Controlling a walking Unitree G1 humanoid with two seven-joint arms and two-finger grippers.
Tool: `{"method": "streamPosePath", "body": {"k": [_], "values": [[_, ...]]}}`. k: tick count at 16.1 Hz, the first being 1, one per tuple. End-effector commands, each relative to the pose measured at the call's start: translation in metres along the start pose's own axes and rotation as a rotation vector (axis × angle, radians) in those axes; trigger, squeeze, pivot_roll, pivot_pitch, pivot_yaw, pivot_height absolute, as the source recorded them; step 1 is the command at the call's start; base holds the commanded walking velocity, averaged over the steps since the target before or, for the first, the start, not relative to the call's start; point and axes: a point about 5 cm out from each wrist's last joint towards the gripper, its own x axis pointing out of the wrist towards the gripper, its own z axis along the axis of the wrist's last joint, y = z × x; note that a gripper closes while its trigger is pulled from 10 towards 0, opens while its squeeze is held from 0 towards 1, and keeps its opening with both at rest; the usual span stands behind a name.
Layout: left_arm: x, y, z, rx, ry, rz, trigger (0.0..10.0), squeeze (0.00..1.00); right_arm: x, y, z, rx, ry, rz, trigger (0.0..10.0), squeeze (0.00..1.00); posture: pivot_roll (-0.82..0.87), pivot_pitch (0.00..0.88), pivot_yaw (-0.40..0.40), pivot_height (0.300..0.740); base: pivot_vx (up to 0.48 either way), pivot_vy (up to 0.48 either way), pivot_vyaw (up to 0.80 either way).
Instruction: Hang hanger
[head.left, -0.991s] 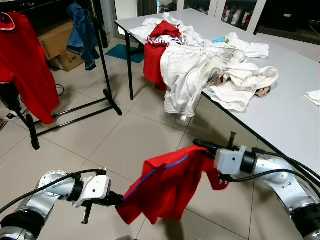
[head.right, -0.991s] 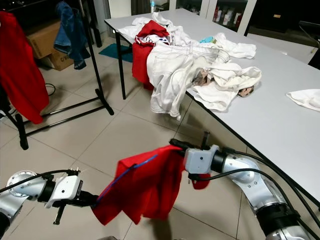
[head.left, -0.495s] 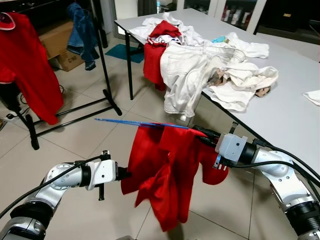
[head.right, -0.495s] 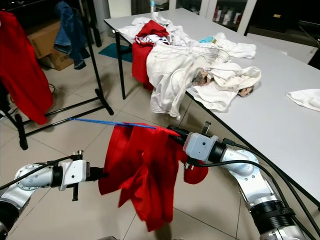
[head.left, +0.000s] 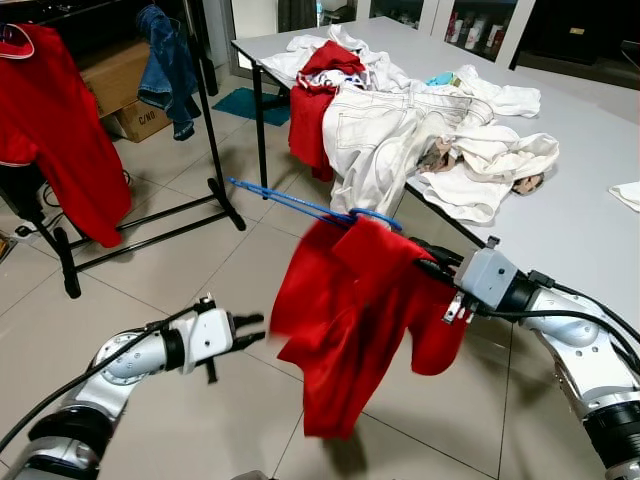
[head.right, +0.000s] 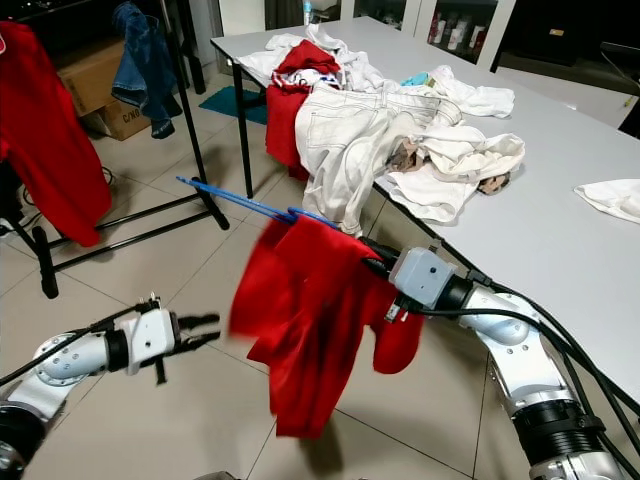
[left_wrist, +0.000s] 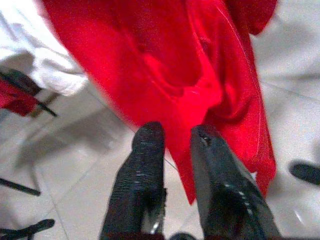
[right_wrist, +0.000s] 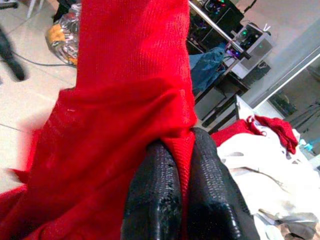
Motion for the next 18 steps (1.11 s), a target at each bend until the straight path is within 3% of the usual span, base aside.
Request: {"method": "streamPosePath", "body": {"k": [1,3,4,9,10,11,14,18], "values": [[-0.001,0.009,0.002,-0.022,-0.026,0.084,10.0,0.8,-0.003,-0.01,0.007,-0.013,-0.021,-0.029,0.0,0.0,-0.04,0.0,0.001,0.74,0.0,0.0,0.0],[-0.002,0.015,0.004,-0.088,-0.083,0.208,10.0,0.85,-0.004,-0.012,0.008,-0.008,-0.034,-0.043,0.0,0.0,-0.04,0.0,0.001,0.74,0.0,0.0,0.0],[-0.003,0.015,0.003,-0.151,-0.114,0.256,10.0,1.0,-0.005,-0.012,0.01,-0.004,-0.043,-0.055,0.0,0.0,-0.04,0.0,0.002,0.74,0.0,0.0,0.0],[-0.009,0.023,-0.005,-0.272,-0.131,0.466,10.0,1.0,-0.012,-0.014,0.018,0.101,-0.131,-0.083,0.0,0.0,-0.04,0.0,0.008,0.74,0.0,0.0,0.0],[-0.01,0.023,-0.007,-0.306,-0.133,0.486,10.0,0.7,-0.013,-0.016,0.022,0.137,-0.165,-0.091,0.0,0.0,-0.04,0.0,0.011,0.74,0.0,0.0,0.0],[-0.011,0.024,-0.01,-0.368,-0.141,0.517,10.0,0.0,-0.015,-0.019,0.03,0.18,-0.217,-0.091,0.0,0.0,-0.04,0.0,0.013,0.74,0.0,0.0,0.0],[0.004,0.015,-0.012,-0.556,-0.205,0.504,10.0,0.0,-0.014,-0.013,0.044,0.205,-0.269,-0.059,0.0,0.0,-0.05,0.0,0.016,0.74,0.0,0.0,0.0],[0.03,-0.007,-0.008,-0.671,-0.23,0.371,10.0,0.0,-0.007,-0.01,0.056,0.219,-0.3,-0.051,0.0,0.0,-0.06,0.0,0.018,0.74,0.0,0.0,0.0]]}}
